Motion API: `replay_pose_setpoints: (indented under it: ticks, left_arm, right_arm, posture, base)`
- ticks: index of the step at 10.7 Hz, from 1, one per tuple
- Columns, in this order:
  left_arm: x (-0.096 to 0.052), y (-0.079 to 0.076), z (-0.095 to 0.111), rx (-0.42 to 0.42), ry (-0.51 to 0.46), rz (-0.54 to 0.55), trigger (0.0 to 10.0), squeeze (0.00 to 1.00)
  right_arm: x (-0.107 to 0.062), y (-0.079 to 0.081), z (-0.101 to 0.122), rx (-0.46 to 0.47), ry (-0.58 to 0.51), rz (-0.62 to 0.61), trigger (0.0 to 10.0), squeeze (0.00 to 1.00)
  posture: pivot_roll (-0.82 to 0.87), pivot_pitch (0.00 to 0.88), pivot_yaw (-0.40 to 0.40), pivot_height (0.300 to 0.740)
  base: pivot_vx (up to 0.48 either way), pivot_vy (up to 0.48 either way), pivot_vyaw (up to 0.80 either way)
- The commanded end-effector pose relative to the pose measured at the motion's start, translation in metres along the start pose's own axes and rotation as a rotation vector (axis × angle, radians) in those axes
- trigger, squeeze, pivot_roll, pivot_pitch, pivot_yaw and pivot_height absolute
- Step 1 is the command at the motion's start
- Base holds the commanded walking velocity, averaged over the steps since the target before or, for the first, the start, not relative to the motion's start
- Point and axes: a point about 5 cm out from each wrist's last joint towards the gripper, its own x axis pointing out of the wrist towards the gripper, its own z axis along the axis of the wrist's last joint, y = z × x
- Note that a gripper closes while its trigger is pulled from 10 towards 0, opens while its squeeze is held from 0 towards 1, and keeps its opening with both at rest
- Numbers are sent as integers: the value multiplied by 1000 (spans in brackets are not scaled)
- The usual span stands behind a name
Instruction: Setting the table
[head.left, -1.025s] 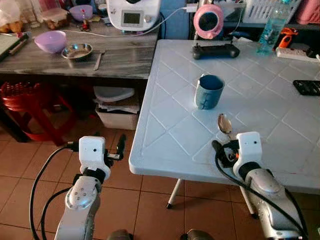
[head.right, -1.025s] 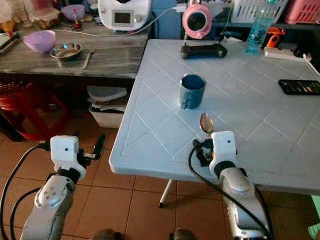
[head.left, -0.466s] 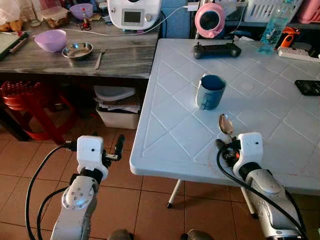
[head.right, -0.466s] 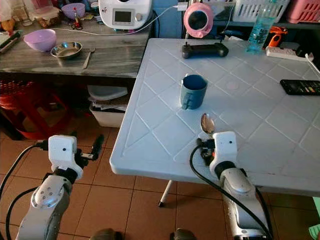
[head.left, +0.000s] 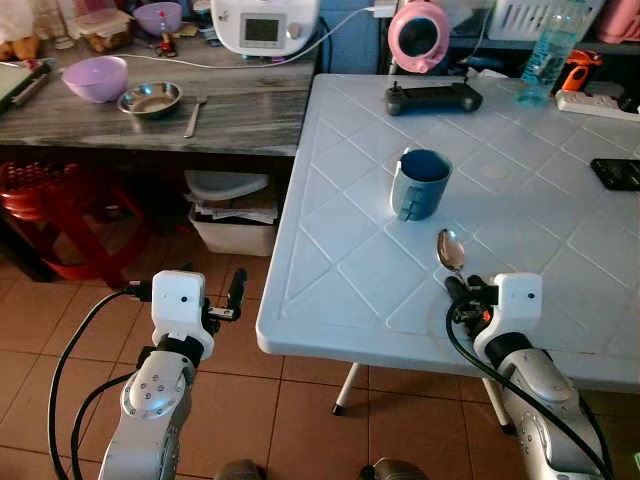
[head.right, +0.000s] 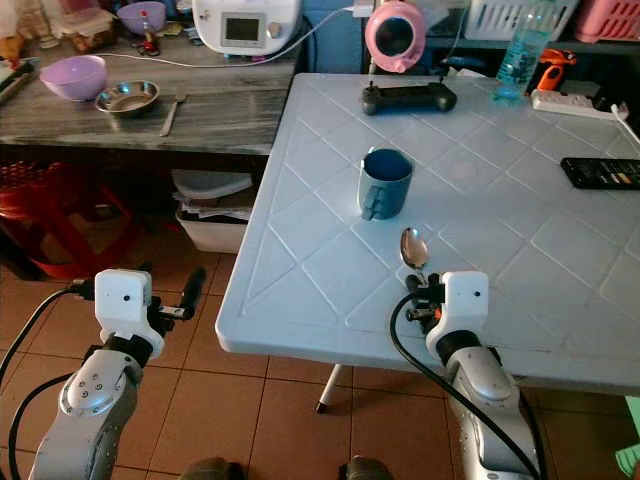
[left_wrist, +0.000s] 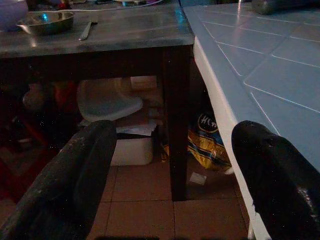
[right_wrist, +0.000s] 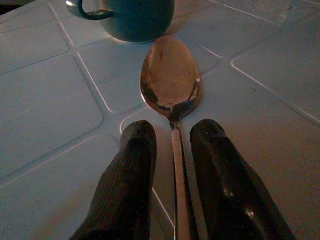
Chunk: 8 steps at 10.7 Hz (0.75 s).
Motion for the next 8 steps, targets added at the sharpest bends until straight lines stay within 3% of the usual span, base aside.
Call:
replay_pose_setpoints:
  ticks: [1, 3, 4, 5, 6, 7, 8]
  left_arm:
    - [0, 2, 4, 16, -7, 3, 10000, 0]
    - [0, 2, 4, 15, -4, 3, 10000, 0]
    - [-1, 1, 3, 14, -1, 0, 10000, 0]
    - [0, 1, 3, 13, 1, -2, 10000, 0]
    - [0, 1, 3, 12, 5, -4, 10000, 0]
    - [-1, 1, 1, 12, 14, -3, 10000, 0]
    - [-2, 1, 1, 14, 21, -3, 10000, 0]
  right_arm:
    - [-4, 5, -30, 60, 141, 25, 10000, 0]
    - [-6, -2, -39, 51, 217, 27, 10000, 0]
    - [-5, -8, -47, 4, 317, 30, 4235, 0]
    - [-4, -6, -48, 4, 361, 66, 6588, 0]
    - [-3, -6, -49, -22, 408, 91, 10000, 0]
    - [-2, -8, -50, -40, 429, 90, 10000, 0]
    - [-1, -11, -49, -74, 445, 79, 3961, 0]
  posture:
    - [-11, 80, 69, 740]
    - [-12, 81, 68, 740]
    - [-11, 80, 67, 740]
    - [-12, 82, 68, 740]
    - [-11, 84, 67, 740]
    - [-10, 88, 68, 740]
    - [-10, 96, 71, 740]
  base:
    - [0, 0, 0]
    - [0, 0, 0]
    - [0, 0, 0]
    - [0, 0, 0]
    - [0, 0, 0]
    - [0, 0, 0]
    - [0, 0, 0]
